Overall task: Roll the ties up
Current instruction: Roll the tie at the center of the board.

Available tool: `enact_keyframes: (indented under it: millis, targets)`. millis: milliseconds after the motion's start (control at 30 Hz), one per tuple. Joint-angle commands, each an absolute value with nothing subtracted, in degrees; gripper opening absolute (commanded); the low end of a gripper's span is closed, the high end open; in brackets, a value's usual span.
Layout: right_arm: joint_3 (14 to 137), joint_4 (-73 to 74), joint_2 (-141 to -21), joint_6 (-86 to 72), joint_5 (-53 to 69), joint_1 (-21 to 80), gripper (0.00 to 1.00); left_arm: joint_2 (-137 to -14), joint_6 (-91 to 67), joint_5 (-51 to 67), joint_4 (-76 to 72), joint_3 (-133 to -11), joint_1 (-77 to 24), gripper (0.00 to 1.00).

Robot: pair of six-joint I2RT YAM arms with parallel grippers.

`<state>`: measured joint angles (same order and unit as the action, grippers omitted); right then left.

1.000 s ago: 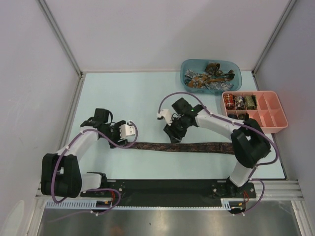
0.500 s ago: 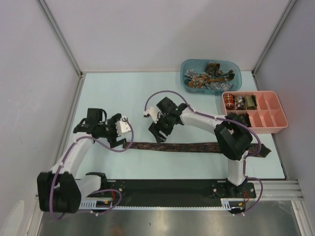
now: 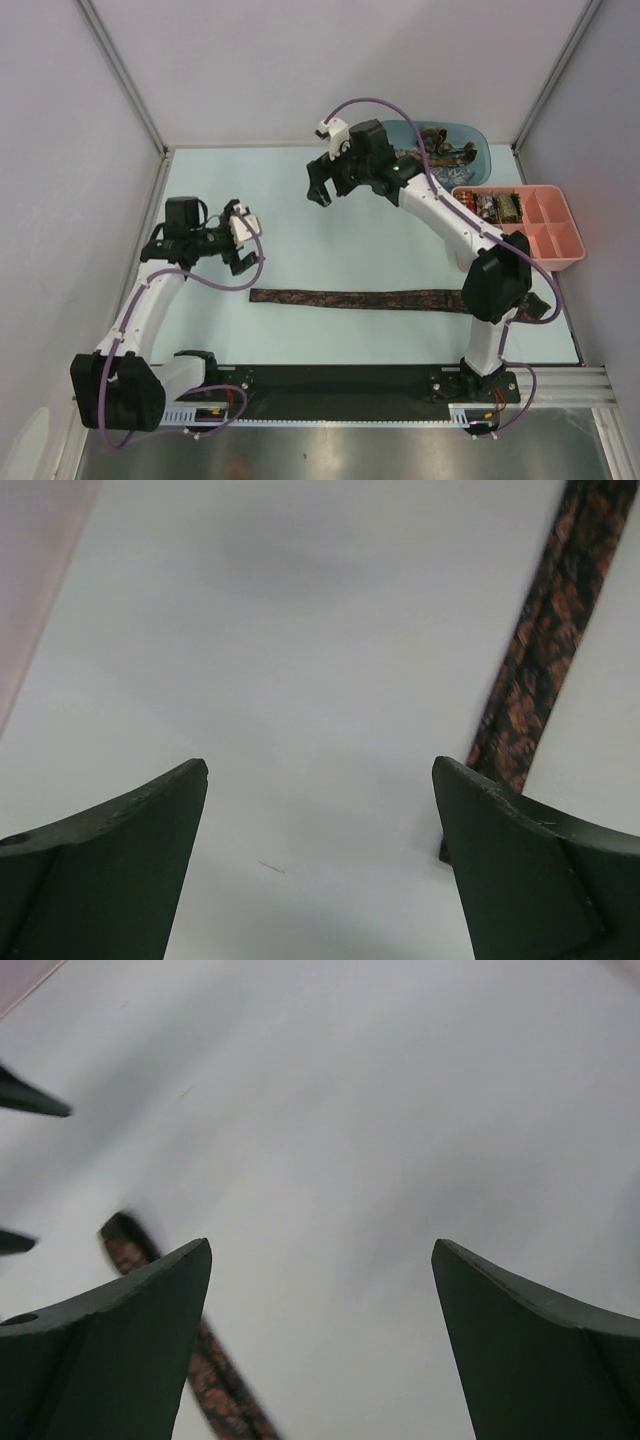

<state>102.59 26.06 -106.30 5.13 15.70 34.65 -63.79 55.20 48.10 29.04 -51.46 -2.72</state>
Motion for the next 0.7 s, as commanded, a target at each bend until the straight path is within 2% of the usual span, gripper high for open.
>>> enact_keyframes:
  millis: [0, 67, 133, 333, 433, 667]
  targets:
    - [96.55, 34.27, -109.69, 1.15, 37.9, 36.65, 0.97, -61.96, 73.18, 48.61, 39.61, -45.45, -0.79, 1.0]
    - [90.21, 30.44, -107.94, 0.27, 40.69, 39.27, 0.98, -63.45, 80.4, 47.82, 43.48, -42.64, -0.79, 1.0]
    - [83.6, 28.75, -107.05, 1.92, 38.34, 41.56, 0.98, -66.96, 82.78, 46.32, 43.51, -41.05, -0.79, 1.0]
    - [81.91, 28.39, -110.3, 8.43, 30.86, 45.26, 0.95, -74.61, 86.83, 42.46, 40.26, -39.46, -1.23, 0.96]
    - [83.84, 31.63, -113.55, 9.67, 29.27, 45.7, 0.84, -77.42, 89.37, 39.83, 39.2, -39.11, -1.23, 0.94]
    - [83.23, 32.96, -116.01, 10.72, 25.41, 47.28, 0.69, -80.94, 90.62, 38.23, 38.58, -39.29, -1.32, 0.84]
